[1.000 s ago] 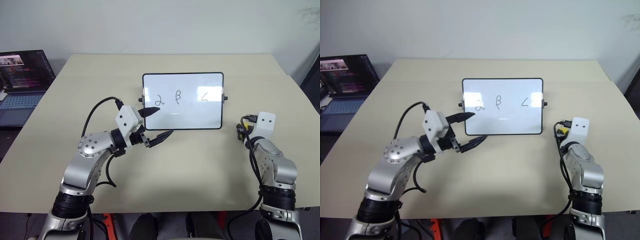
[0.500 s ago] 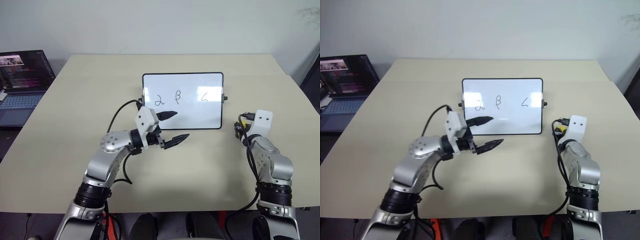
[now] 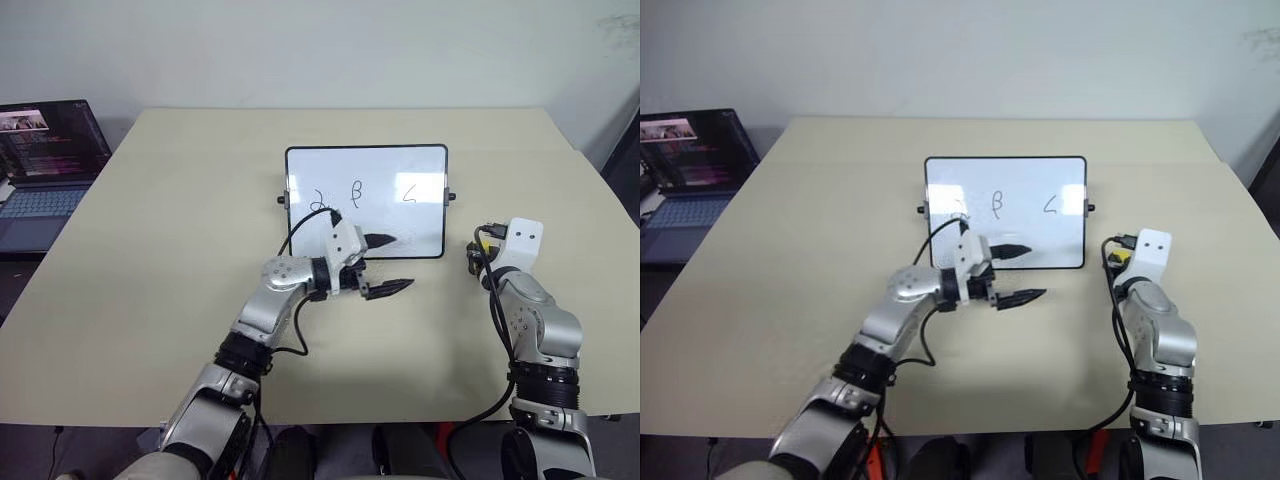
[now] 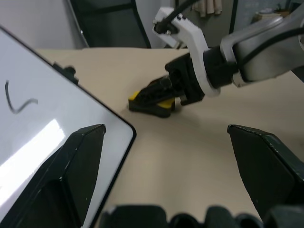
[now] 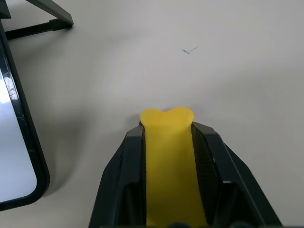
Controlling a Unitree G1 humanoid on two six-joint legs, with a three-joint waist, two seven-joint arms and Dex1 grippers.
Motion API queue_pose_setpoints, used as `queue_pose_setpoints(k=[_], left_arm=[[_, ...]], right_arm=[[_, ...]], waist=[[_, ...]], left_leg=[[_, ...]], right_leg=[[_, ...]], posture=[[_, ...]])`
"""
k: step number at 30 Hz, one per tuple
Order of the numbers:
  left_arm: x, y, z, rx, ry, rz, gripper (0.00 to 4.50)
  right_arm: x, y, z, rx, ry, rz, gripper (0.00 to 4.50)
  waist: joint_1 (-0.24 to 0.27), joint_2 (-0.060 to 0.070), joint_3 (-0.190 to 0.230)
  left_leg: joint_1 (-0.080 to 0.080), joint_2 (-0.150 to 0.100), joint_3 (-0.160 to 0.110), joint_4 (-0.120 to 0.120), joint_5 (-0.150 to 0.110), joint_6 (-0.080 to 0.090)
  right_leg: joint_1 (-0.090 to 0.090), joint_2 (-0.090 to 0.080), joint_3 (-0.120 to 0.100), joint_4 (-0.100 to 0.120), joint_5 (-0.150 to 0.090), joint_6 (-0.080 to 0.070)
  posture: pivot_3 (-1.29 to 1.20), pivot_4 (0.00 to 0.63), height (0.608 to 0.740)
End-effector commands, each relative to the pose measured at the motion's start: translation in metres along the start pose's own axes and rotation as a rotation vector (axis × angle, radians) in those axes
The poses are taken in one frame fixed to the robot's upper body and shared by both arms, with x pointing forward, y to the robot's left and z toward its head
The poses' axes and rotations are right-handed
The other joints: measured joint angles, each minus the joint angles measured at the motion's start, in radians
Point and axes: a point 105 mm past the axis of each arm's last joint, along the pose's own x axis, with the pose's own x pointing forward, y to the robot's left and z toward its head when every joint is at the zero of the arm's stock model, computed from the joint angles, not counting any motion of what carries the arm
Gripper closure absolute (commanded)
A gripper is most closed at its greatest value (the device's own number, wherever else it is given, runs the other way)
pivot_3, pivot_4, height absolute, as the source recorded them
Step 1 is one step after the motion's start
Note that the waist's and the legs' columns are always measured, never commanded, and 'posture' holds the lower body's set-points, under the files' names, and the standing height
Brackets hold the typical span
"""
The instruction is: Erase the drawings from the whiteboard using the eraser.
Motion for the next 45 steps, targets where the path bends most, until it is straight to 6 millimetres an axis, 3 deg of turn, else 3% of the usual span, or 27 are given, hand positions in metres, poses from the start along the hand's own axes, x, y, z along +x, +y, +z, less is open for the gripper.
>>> queue_pose_setpoints(k=[1, 15, 27, 40, 45], left_arm=[[0.009, 0.003, 0.009, 0.058, -0.017, -0.004, 0.0], [0.028, 0.0, 0.009, 0.087, -0.041, 0.001, 0.0], [0.027, 0.001, 0.014, 0.098, -0.049, -0.002, 0.0], [0.016, 0.009, 0.015, 0.113, -0.046, 0.03, 0.0], [-0.012, 0.012, 0.02, 0.124, -0.037, 0.084, 0.0]], right_arm=[[-0.002, 0.0, 0.008, 0.001, -0.035, -0.003, 3.43], [0.0, 0.003, 0.008, 0.006, -0.039, 0.003, 3.43], [-0.002, 0.008, 0.015, 0.001, -0.06, 0.031, 3.43], [-0.018, 0.028, 0.045, -0.101, -0.171, 0.151, 3.43], [-0.022, 0.041, 0.063, -0.179, -0.253, 0.215, 3.43]], waist=[[-0.001, 0.0, 0.0], [0.0, 0.0, 0.0], [0.0, 0.0, 0.0], [0.001, 0.0, 0.0], [-0.001, 0.0, 0.0]], left_leg=[[0.0, 0.0, 0.0, 0.0, 0.0, 0.0], [0.0, 0.0, 0.0, 0.0, 0.0, 0.0], [0.0, 0.0, 0.0, 0.0, 0.0, 0.0], [-0.001, 0.0, 0.0, 0.0, 0.0, 0.0], [-0.001, 0.0, 0.0, -0.001, 0.0, 0.0]], right_leg=[[0.0, 0.0, 0.0, 0.0, 0.0, 0.0], [0.0, 0.0, 0.0, 0.0, 0.0, 0.0], [0.0, 0.0, 0.0, 0.0, 0.0, 0.0], [-0.001, 0.0, 0.0, 0.0, 0.0, 0.0], [-0.002, 0.0, 0.001, 0.0, 0.0, 0.0]], posture=[[0.0, 0.15, 0.74], [0.0, 0.15, 0.74], [0.0, 0.15, 0.74], [0.0, 0.15, 0.74], [0.0, 0.15, 0.74]])
